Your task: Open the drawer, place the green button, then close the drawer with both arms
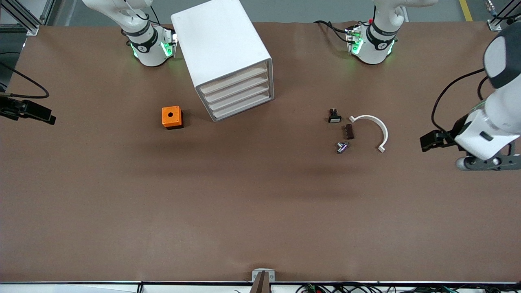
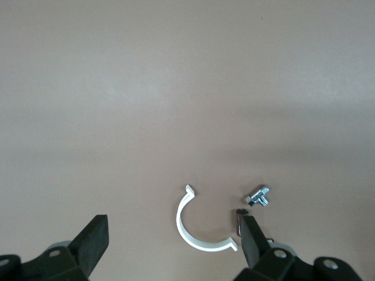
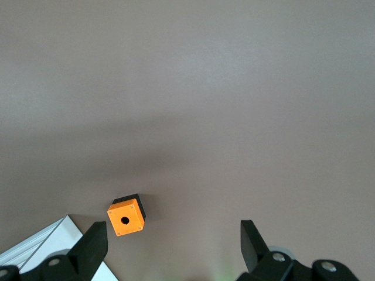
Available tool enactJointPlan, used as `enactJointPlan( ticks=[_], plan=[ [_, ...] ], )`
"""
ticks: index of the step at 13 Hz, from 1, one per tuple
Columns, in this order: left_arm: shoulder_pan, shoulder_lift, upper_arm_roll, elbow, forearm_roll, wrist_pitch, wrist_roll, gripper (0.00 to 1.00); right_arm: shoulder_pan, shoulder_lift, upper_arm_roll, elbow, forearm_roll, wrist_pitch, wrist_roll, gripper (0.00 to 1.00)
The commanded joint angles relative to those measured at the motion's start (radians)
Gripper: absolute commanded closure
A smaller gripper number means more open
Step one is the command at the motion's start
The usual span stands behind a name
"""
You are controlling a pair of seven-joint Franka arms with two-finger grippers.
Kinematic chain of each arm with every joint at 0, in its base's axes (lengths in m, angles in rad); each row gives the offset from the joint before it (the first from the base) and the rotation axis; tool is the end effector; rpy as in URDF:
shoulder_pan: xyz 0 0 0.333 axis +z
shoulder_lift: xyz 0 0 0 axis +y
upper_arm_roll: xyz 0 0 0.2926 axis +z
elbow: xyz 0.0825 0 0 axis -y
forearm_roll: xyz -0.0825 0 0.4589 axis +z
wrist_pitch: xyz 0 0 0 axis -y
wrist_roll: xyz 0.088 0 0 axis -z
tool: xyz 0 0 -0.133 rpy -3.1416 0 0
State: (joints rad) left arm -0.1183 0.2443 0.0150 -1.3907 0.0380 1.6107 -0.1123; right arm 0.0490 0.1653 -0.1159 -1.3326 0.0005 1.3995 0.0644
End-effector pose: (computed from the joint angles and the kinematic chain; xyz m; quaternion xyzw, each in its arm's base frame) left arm 0.6955 -0.0681 0.5149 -0.9997 -0.0033 0.0098 0.0220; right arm 0.6543 -0.0380 0.5834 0.9966 -0.0652 -0.0486 0.0092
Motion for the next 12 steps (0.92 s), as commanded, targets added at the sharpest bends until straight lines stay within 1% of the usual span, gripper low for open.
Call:
enactJointPlan(
  ticks=[1, 3, 5, 8, 12],
  plan=[
    [0.046, -0.066, 0.008, -0.033, -0.049, -0.023, 0.013, 0.0, -0.021, -0.007, 0.018, 0.007, -0.016, -0.007, -0.012, 0.0],
    [0.098, -0.117, -0.041, -0.069, -0.053, -0.038, -0.001, 0.0, -0.024, -0.007, 0.015, 0.013, -0.016, -0.005, -0.017, 0.0],
    [0.1, -0.175, -0.041, -0.128, -0.053, -0.037, -0.003, 0.0, -0.024, -0.007, 0.015, 0.016, -0.017, -0.007, -0.017, 0.0],
    [0.1, -0.189, -0.043, -0.142, -0.047, -0.032, 0.006, 0.0, -0.024, -0.007, 0.015, 0.016, -0.016, -0.005, -0.015, 0.0],
    [0.083, -0.23, -0.044, -0.192, -0.04, -0.002, 0.013, 0.0, -0.023, -0.007, 0.015, 0.016, -0.016, -0.005, -0.014, 0.0]
  ],
)
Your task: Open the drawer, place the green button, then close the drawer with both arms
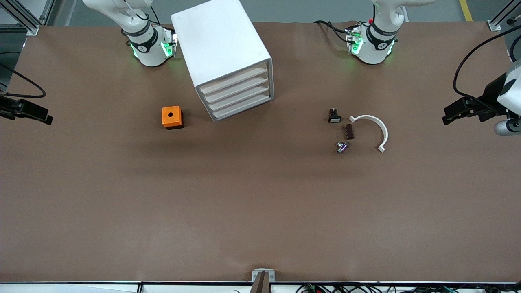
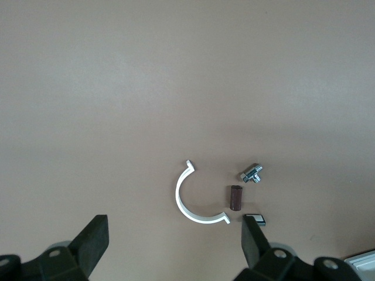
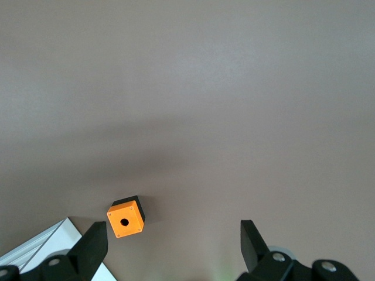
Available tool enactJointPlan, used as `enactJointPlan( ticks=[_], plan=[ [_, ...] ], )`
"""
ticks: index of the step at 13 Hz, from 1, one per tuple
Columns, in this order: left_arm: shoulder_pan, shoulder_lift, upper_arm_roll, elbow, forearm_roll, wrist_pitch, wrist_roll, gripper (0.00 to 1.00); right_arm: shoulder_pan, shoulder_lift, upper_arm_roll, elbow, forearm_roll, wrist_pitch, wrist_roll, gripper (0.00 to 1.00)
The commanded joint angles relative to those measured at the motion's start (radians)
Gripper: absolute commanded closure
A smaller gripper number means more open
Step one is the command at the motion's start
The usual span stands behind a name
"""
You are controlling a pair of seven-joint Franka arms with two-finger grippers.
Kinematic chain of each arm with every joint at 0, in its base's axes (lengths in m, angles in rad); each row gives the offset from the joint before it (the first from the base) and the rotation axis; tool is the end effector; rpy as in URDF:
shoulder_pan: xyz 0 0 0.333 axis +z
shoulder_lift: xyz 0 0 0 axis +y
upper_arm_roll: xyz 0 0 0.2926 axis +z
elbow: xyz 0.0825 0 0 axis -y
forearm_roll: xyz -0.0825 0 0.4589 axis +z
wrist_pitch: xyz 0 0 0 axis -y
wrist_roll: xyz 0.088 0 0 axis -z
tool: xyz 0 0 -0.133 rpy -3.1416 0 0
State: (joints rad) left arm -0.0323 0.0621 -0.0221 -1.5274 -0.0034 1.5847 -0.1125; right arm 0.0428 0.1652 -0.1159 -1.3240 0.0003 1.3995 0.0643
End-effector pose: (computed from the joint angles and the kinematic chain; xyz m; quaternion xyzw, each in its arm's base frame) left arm 0.6473 -0.0354 0.5604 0.9996 0.0291 -0.0026 0.0022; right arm 0.6543 -0.0420 0.5880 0.9966 -0.0682 -0.0443 0.0092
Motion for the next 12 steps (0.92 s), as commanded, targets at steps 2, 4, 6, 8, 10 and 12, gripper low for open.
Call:
enactJointPlan(
  ticks=[2, 4, 6, 8, 10, 12],
  plan=[
    [-0.021, -0.045, -0.004, -0.056, 0.003, 0.024, 0.013, 0.0, -0.017, -0.007, 0.013, 0.008, -0.016, -0.007, -0.015, 0.0],
    [-0.026, -0.044, -0.004, -0.053, 0.005, 0.026, 0.013, 0.0, -0.017, -0.007, 0.015, 0.008, -0.016, -0.007, -0.015, 0.0],
    [-0.049, -0.042, 0.001, -0.048, 0.005, 0.026, 0.011, 0.0, -0.018, -0.007, 0.013, 0.008, -0.017, -0.007, -0.015, 0.0],
    [-0.055, -0.041, 0.004, -0.048, 0.005, 0.026, 0.013, 0.0, -0.018, -0.007, 0.012, 0.008, -0.017, -0.007, -0.017, 0.0],
    [-0.054, -0.036, 0.005, -0.042, 0.005, 0.026, 0.014, 0.0, -0.018, -0.007, 0.012, 0.008, -0.016, -0.005, -0.015, 0.0],
    [-0.054, -0.036, 0.005, -0.04, 0.008, 0.026, 0.014, 0.0, -0.018, -0.007, 0.012, 0.008, -0.016, -0.007, -0.015, 0.0]
  ],
)
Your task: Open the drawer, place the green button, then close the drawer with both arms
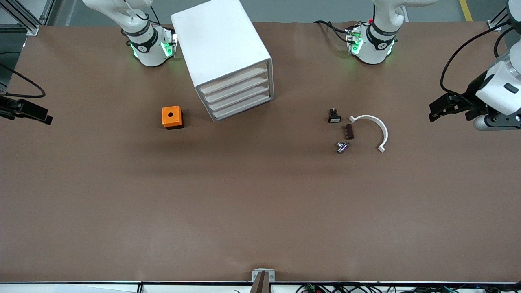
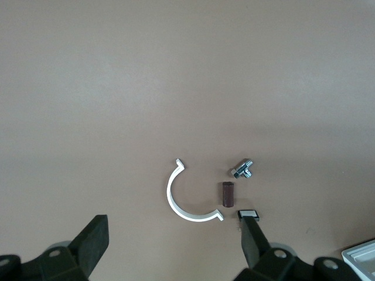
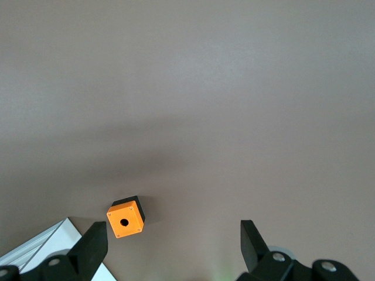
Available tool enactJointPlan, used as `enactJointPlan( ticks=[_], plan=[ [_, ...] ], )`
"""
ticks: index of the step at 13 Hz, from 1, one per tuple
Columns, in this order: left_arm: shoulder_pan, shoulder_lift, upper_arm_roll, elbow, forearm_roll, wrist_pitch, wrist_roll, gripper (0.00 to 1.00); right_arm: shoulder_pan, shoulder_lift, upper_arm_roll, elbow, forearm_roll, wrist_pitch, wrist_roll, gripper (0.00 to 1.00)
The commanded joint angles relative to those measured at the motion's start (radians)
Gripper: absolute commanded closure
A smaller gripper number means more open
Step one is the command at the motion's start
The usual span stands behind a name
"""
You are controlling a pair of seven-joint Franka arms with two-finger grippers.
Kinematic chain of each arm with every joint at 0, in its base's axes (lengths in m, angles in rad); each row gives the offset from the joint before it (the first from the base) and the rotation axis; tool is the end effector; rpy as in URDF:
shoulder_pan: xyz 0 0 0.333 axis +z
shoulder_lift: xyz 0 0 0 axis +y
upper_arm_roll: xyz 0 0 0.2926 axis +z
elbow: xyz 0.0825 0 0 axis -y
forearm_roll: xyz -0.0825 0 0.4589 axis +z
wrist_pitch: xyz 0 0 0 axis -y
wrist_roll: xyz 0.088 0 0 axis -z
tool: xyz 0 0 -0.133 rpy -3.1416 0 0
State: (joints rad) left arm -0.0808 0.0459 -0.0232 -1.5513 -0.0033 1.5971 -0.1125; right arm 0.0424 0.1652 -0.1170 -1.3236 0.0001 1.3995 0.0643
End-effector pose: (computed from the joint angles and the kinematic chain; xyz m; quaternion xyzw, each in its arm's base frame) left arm 0.6412 -0.0671 0.5589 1.0000 0.0043 -0.0003 0.0022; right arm 0.6542 -0.0429 0.5882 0.9966 -0.0690 -0.0441 0.0094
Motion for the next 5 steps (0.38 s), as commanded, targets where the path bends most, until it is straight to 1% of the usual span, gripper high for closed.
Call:
enactJointPlan(
  ticks=[1, 5],
  plan=[
    [-0.005, -0.018, 0.006, -0.009, 0.006, 0.014, 0.013, 0.0, -0.016, -0.007, 0.013, 0.007, -0.015, -0.005, -0.015, 0.0],
    [-0.002, -0.015, 0.008, -0.004, 0.006, 0.014, 0.013, 0.0, -0.016, -0.007, 0.014, 0.007, -0.015, -0.005, -0.012, 0.0]
  ],
)
